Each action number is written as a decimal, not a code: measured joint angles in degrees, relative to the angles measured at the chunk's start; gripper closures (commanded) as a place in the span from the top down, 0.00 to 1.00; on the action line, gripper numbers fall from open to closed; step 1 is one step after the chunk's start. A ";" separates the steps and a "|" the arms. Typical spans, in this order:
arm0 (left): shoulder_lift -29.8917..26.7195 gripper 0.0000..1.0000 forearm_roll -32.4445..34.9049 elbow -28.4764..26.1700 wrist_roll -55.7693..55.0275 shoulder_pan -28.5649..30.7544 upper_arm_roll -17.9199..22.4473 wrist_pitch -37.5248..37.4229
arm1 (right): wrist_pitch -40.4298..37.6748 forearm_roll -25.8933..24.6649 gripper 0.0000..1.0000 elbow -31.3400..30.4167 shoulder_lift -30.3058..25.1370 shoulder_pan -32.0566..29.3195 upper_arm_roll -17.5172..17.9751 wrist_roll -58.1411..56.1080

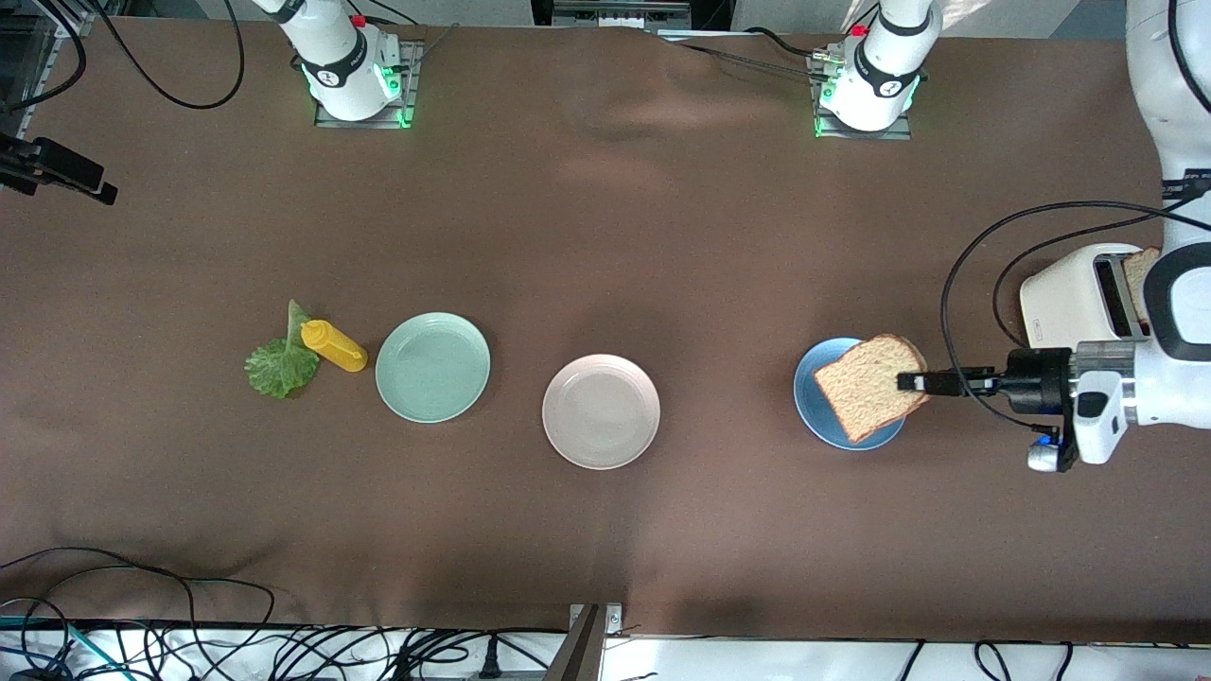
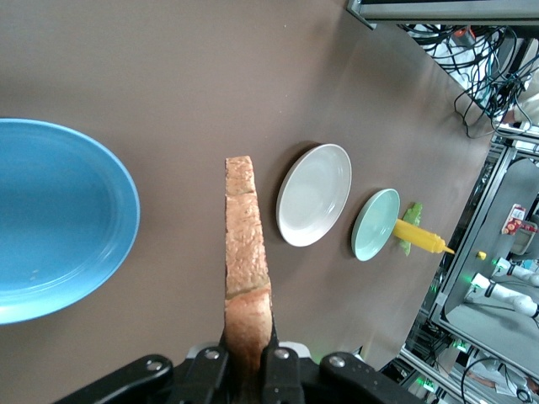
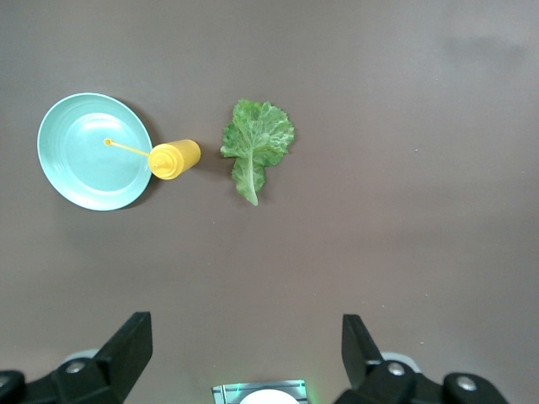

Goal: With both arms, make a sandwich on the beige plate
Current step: 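Pull the bread slice out of the toaster with the left gripper, then lower the bread onto the beige plate and open the left gripper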

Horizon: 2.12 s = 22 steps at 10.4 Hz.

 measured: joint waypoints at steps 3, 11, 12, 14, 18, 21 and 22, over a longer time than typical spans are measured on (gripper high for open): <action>0.44 0.00 -7.48 -4.18 -2.31 -6.46 -0.16 11.62 | 0.00 0.00 1.00 -0.01 0.45 -0.01 0.00 0.00; 3.48 0.00 -21.22 -9.01 -4.75 -20.71 -0.23 31.95 | -0.01 0.00 1.00 -0.01 1.02 -0.05 -0.01 0.00; 4.58 0.00 -23.58 -9.01 -4.75 -22.93 -0.24 35.21 | -0.01 0.00 1.00 -0.01 1.02 -0.05 0.00 0.00; 7.10 0.00 -26.66 -9.02 -4.67 -26.80 -0.22 39.80 | -0.01 0.00 1.00 0.00 1.02 -0.05 0.00 0.00; 9.65 0.00 -29.20 -8.58 -4.53 -29.53 -0.21 43.88 | 0.00 0.01 1.00 0.00 1.02 -0.06 0.00 0.00; 12.61 0.00 -32.42 -6.73 -4.42 -32.42 -0.20 47.73 | 0.00 0.01 1.00 0.00 1.02 -0.06 -0.01 0.00; 13.14 0.06 -32.46 -6.17 -4.42 -32.84 -0.20 48.06 | 0.00 0.01 1.00 0.00 1.02 -0.06 0.00 0.00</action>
